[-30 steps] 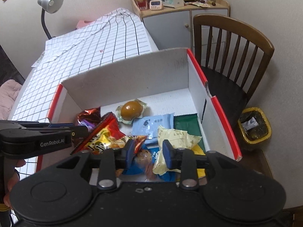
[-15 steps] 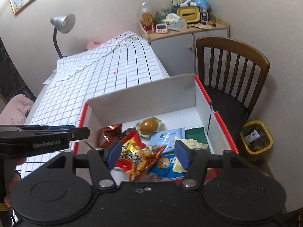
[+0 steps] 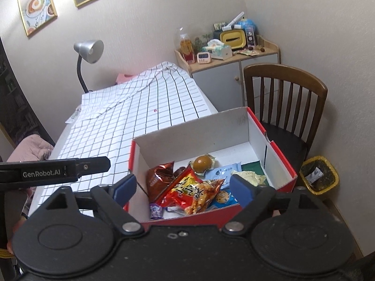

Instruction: Organize snacks

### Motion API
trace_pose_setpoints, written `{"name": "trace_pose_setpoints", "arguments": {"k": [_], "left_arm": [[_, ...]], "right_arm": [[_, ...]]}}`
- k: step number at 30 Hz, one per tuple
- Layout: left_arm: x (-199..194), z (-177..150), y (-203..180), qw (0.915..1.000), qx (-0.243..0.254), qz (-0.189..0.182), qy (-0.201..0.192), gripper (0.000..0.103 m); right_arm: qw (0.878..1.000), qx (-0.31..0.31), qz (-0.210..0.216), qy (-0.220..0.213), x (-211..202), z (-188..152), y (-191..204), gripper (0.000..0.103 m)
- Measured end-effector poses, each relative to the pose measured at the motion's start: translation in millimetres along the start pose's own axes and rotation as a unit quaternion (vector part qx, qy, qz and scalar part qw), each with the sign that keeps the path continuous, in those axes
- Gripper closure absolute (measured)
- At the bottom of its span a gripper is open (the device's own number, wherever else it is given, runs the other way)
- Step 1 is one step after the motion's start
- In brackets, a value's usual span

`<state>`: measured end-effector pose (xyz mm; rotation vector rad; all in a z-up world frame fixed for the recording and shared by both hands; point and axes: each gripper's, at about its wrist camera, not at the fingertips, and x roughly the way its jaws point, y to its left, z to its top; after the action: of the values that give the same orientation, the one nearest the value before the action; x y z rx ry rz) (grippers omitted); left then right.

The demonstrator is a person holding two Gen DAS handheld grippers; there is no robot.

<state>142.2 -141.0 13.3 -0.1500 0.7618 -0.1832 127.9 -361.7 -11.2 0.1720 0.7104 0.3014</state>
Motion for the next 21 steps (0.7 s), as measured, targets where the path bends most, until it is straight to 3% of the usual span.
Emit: {"name": "trace_pose_setpoints", "arguments": {"k": [7, 11, 21], "left_arm": [[-21.6, -14.1, 3.1, 0.9999, 0.012, -0.008, -0.004, 0.02], [-35.5, -21.2, 0.9, 0.9992, 0.034, -0.012, -0.015, 0.012], [-62.3, -34.8, 6.7, 0.9981, 0.043, -0.007, -0.043, 0.01]], "right_arm": [[0.999, -0.005, 0.011, -0.035, -26.6, -13.6, 18.9, 0.002], [0.998, -0.022, 0.011, -0.06, -39.3, -22.0, 32.6, 0.001], [0.996, -0.012, -0.013, -0.093, -54.4, -39.1, 49.1, 0.0]]}}
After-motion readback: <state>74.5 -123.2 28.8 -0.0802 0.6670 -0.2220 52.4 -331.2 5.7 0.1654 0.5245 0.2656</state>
